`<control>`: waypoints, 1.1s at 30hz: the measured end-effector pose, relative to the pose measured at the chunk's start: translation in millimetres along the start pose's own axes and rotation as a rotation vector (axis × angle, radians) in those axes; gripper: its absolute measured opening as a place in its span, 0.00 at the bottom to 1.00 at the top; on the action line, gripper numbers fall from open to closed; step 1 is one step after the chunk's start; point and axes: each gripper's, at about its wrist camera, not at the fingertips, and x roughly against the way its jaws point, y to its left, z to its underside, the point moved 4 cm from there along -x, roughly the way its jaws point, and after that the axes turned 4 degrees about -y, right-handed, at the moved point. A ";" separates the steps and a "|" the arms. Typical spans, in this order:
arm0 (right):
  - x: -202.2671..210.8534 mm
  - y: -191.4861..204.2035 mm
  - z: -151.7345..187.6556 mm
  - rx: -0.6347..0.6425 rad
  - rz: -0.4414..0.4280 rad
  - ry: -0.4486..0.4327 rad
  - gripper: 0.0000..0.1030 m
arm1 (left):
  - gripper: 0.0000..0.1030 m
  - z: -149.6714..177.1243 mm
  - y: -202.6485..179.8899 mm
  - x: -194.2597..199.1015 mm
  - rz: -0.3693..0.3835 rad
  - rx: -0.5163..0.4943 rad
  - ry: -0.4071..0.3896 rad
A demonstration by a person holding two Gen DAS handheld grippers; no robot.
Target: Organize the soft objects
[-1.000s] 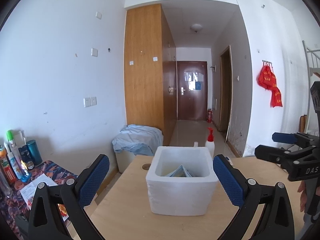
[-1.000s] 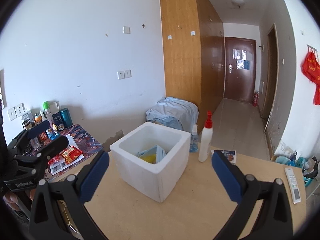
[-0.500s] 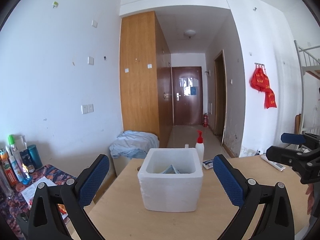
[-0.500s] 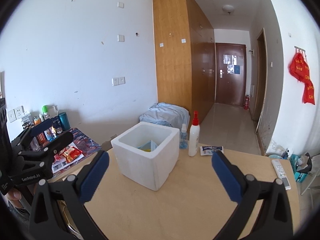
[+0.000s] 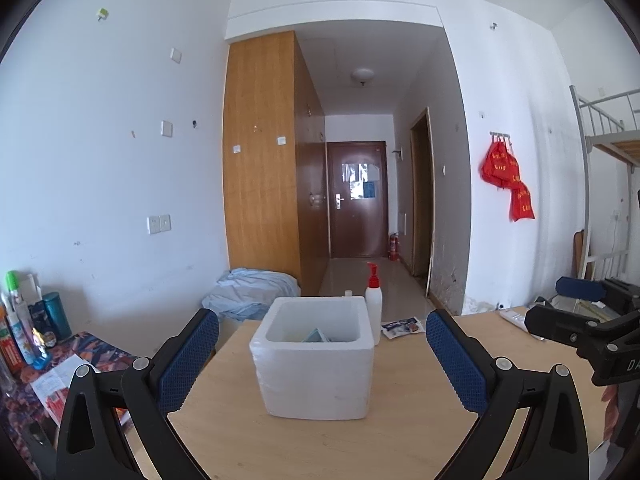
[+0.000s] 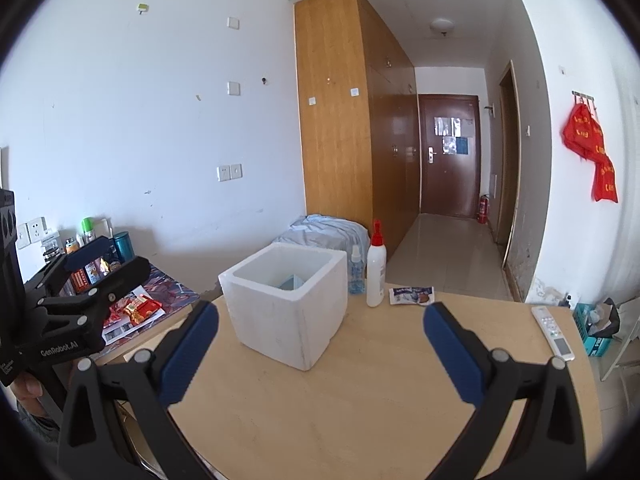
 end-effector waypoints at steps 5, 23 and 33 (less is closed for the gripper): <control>7.7 -4.7 18.6 -0.011 0.019 -0.028 1.00 | 1.00 18.6 -6.2 -0.4 0.027 0.012 0.008; 27.5 2.4 64.9 -0.041 0.062 -0.085 1.00 | 1.00 77.1 -13.4 5.4 0.033 0.048 0.008; 31.4 -2.4 80.2 -0.046 0.141 -0.083 1.00 | 1.00 91.1 -20.6 12.2 0.081 0.009 0.011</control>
